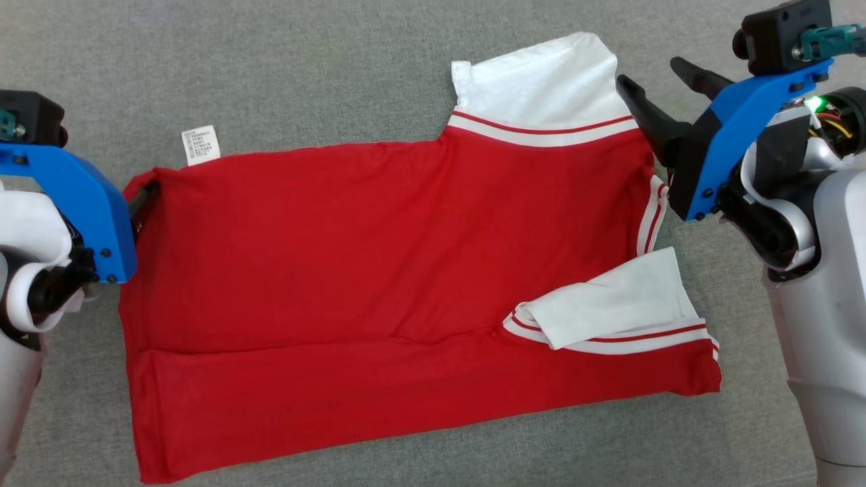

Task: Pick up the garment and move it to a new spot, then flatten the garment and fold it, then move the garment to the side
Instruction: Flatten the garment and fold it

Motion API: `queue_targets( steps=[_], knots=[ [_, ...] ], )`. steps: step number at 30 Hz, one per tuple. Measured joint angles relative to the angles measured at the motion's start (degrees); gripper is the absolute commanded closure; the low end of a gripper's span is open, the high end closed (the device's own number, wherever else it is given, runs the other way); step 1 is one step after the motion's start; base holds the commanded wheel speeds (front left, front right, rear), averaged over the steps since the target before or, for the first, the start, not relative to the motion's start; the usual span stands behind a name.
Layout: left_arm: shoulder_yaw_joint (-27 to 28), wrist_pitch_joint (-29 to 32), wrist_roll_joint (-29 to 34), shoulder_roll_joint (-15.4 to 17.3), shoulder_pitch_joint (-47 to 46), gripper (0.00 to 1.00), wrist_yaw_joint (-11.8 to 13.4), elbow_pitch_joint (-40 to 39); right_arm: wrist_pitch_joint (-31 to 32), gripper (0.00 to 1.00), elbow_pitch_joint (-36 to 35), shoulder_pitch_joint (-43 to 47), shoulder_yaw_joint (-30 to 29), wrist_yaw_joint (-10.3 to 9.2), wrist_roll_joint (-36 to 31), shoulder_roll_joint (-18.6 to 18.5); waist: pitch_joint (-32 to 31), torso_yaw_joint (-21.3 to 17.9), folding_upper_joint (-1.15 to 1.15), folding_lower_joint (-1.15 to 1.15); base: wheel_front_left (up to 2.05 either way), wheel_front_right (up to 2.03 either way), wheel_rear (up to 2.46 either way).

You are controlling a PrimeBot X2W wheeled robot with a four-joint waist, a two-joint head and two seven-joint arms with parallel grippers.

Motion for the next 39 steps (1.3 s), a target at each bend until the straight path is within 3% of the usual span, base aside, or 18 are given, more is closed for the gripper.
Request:
queue_targets(
  steps=[3, 4, 5, 6, 7, 11, 19, 25, 29, 33, 38, 39],
  knots=[
    [-0.5, 1.2, 0.2, 0.2, -0.8, 0.00, 0.0, 0.8, -0.4, 0.00, 1.0, -0.6, 0.4, 0.00, 0.1, 0.1, 0.7, -0.1, 0.00, -0.01, 0.00, 0.00, 0.00],
    [-0.6, 2.0, -0.1, 0.1, -1.1, 0.22, 0.3, 1.0, -0.5, 0.00, 1.4, -0.7, 0.5, 0.00, 0.1, 0.1, 0.8, 0.0, -0.01, -0.02, 0.00, 0.00, 0.00],
    [-0.7, 2.9, -0.5, -0.1, -1.3, 0.56, 0.6, 1.0, -0.6, 0.00, 1.7, -0.9, 0.5, 0.00, 0.1, 0.0, 0.9, 0.1, -0.01, -0.02, 0.00, 0.00, 0.00],
    [-0.8, 3.8, -0.8, -0.2, -1.6, 0.69, 0.6, 0.9, -0.6, 0.00, 2.0, -1.3, 0.5, 0.00, 0.1, -0.2, 1.0, 0.4, -0.01, -0.02, 0.00, 0.00, 0.00],
    [-1.0, 4.5, -0.9, -0.4, -1.6, 1.00, 0.8, 0.6, -0.6, 0.00, 2.2, -1.7, 0.4, 0.00, 0.1, -0.3, 1.1, 0.6, 0.00, -0.02, 0.00, 0.00, 0.00],
    [-2.4, 5.7, -1.0, -0.8, -1.5, 1.00, 0.4, -1.0, -0.6, 0.00, 2.6, -2.7, 0.6, 0.00, 0.0, -0.5, 1.3, 1.7, 0.00, -0.02, 0.00, 0.00, 0.00],
    [-3.1, 0.4, 0.3, -2.9, -1.3, 1.00, -0.1, -2.6, 0.3, 0.00, 9.2, -8.8, 1.9, 0.00, -2.6, -0.5, 2.4, 4.1, 0.00, -0.01, 0.00, 0.00, 0.00],
    [-5.2, -2.4, 1.2, -6.0, -1.9, 1.00, -1.6, -3.6, 3.0, 0.00, 20.7, -15.9, -3.5, 0.00, -10.7, 0.2, 3.3, 7.6, 0.00, 0.00, 0.00, 0.00, 0.00],
    [-6.7, -3.4, 1.7, -7.7, -2.7, 1.00, -2.6, -3.6, 8.4, 0.00, 26.6, -19.0, -7.9, 0.00, -17.6, 1.1, 4.0, 9.8, 0.00, 0.00, 0.00, 0.00, 0.00],
    [-7.7, -4.2, 1.8, -9.1, -3.6, 1.00, -3.3, -3.1, 13.0, 0.00, 28.4, -20.7, -10.3, 0.00, -23.8, 1.8, 4.6, 11.6, 0.00, 0.00, 0.00, 0.00, 0.00],
    [-8.4, -5.1, 1.8, -9.9, -4.2, 1.00, -4.0, -2.4, 15.7, 0.00, 29.4, -21.3, -11.4, 0.00, -25.7, 3.0, 5.2, 12.7, 0.00, -0.01, 0.00, 0.00, 0.00],
    [-8.5, -5.2, 1.8, -10.0, -4.3, 1.00, -4.0, -2.3, 15.9, 0.56, 29.4, -21.3, -11.6, 0.00, -25.7, 3.1, 5.3, 12.8, -0.01, -0.01, 0.00, 0.00, 0.00]
  ],
)
